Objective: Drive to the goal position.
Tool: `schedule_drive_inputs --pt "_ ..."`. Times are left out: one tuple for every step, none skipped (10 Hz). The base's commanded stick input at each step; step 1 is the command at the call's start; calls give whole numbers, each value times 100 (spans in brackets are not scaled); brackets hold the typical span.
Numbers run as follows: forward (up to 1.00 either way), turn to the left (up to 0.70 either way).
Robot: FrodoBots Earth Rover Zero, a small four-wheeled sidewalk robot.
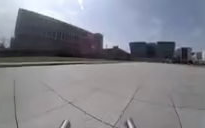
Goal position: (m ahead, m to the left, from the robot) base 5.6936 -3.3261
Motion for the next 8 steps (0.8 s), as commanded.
schedule_drive_inputs --pt "85 -34" --pt "85 -34" --pt "85 -34" --pt "85 -34" --pt "85 -34" --pt "85 -34" --pt "85 -34" --pt "85 -34"
